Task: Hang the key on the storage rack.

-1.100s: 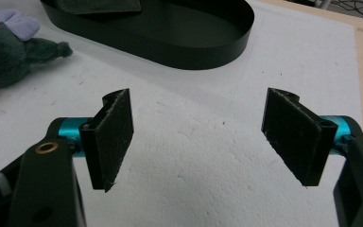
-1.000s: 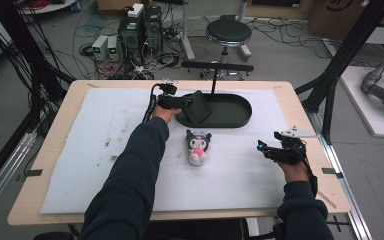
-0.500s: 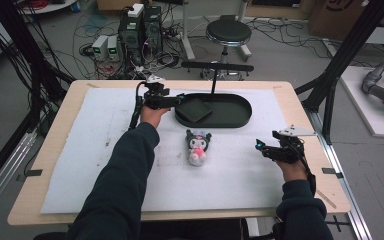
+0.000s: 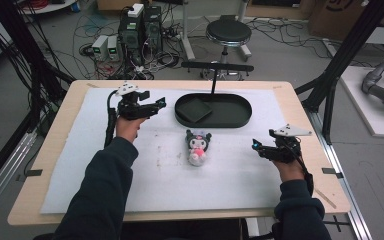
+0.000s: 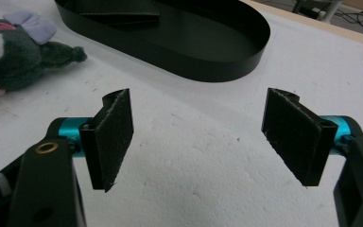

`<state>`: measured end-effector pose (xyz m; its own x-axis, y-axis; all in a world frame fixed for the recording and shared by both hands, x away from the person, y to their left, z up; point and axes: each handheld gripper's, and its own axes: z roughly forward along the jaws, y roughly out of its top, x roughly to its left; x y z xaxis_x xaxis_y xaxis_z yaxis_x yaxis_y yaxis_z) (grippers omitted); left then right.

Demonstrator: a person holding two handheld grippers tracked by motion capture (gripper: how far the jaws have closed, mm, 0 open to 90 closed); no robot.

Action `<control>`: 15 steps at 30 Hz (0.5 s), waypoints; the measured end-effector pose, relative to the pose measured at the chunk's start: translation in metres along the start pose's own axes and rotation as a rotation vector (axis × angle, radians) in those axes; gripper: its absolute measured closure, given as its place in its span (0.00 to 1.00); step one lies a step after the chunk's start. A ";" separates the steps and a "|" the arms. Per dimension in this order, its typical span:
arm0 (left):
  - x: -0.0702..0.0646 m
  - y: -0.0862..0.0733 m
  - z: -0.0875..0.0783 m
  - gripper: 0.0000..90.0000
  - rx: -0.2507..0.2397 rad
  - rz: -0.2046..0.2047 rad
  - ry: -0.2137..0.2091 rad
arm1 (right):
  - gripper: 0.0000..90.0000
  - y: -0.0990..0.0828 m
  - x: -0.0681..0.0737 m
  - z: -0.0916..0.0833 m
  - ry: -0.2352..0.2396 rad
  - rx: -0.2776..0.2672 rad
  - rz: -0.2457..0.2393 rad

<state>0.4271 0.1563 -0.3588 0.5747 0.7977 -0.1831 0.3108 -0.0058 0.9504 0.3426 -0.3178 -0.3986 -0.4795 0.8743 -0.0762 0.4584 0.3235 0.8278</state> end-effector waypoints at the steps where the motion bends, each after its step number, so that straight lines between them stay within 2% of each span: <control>1: 0.001 -0.001 -0.005 0.28 -0.007 0.003 0.003 | 0.29 0.001 0.001 0.001 0.000 -0.001 0.000; 4: 0.006 -0.004 -0.020 0.28 -0.011 -0.007 -0.008 | 0.29 0.003 0.004 0.003 0.001 0.000 0.003; 6: 0.008 -0.009 -0.029 0.28 -0.009 0.007 -0.007 | 0.29 0.005 0.007 0.004 0.008 -0.003 0.002; 8: 0.010 -0.017 -0.039 0.28 -0.021 0.033 0.011 | 0.29 0.007 0.010 0.004 0.015 -0.010 -0.003; 13: 0.019 -0.041 -0.066 0.27 -0.055 0.032 0.047 | 0.26 0.012 0.022 0.007 0.048 -0.008 -0.017; 15: 0.022 -0.050 -0.074 0.27 -0.040 0.039 0.066 | 0.25 0.016 0.031 0.008 0.063 -0.010 -0.027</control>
<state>0.3680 0.2187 -0.3918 0.5341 0.8353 -0.1303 0.2579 -0.0143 0.9661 0.3413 -0.2830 -0.3925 -0.5383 0.8403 -0.0637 0.4369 0.3430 0.8315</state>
